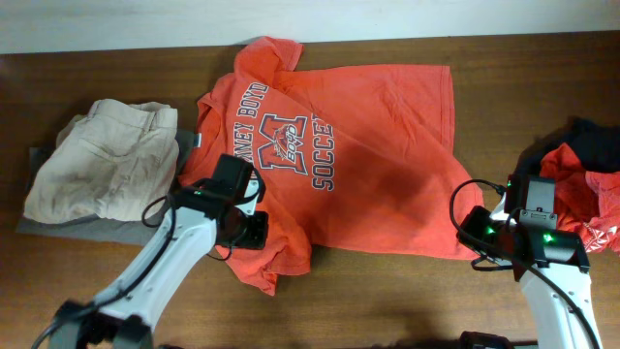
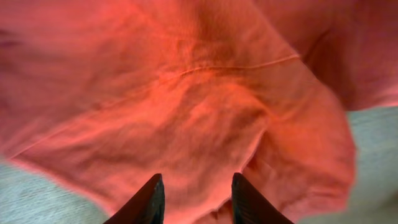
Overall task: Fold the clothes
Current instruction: 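Grasp the t-shirt's bottom corners with both grippers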
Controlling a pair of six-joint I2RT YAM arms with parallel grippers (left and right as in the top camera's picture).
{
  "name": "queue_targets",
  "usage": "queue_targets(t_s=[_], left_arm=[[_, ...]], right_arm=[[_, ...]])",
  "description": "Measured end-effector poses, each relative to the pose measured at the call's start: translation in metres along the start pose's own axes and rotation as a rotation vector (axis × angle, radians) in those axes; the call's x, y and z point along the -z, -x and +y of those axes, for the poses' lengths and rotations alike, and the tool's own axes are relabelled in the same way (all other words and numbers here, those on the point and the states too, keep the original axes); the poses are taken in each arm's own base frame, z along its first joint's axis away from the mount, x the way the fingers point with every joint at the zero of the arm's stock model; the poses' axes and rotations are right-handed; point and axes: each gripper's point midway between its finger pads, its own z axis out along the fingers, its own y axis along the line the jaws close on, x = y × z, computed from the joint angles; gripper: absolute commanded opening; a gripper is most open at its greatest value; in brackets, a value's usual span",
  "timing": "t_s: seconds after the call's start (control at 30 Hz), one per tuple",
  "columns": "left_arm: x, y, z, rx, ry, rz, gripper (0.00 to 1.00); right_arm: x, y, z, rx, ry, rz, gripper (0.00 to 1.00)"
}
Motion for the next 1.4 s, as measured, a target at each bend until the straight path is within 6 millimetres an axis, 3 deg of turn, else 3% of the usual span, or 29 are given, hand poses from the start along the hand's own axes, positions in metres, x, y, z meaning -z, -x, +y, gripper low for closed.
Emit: queue_targets(t_s=[0.07, 0.17, 0.3, 0.47, 0.67, 0.9, 1.13, 1.27, 1.4], left_arm=[[-0.013, -0.002, 0.002, -0.003, 0.000, 0.033, 0.22], [-0.032, -0.009, 0.005, 0.004, 0.001, 0.101, 0.01], [-0.049, -0.032, 0.006, 0.060, -0.008, 0.229, 0.01], [-0.043, -0.061, 0.013, 0.238, 0.011, 0.356, 0.00], [-0.033, -0.097, 0.039, 0.393, 0.080, 0.477, 0.01], [-0.023, -0.092, 0.049, 0.406, 0.120, 0.419, 0.01], [-0.023, -0.088, 0.052, 0.400, 0.134, 0.396, 0.01], [-0.031, -0.068, 0.048, 0.393, 0.086, 0.318, 0.00], [-0.038, -0.044, 0.040, 0.376, 0.019, 0.225, 0.01]], right_arm=[[0.000, 0.000, 0.001, 0.000, 0.004, 0.002, 0.24], [0.000, -0.001, 0.001, 0.000, 0.006, 0.004, 0.24], [0.000, -0.002, 0.001, -0.001, 0.005, 0.009, 0.24], [0.000, -0.002, 0.001, -0.001, 0.007, 0.012, 0.24], [0.000, 0.000, 0.002, 0.000, 0.011, 0.001, 0.26], [-0.010, 0.017, 0.010, 0.022, 0.038, -0.035, 0.28], [-0.064, 0.007, 0.006, 0.011, 0.004, 0.137, 0.23], [-0.092, -0.005, 0.000, -0.003, -0.013, 0.232, 0.23], [-0.107, -0.011, 0.000, -0.003, -0.008, 0.279, 0.23]])
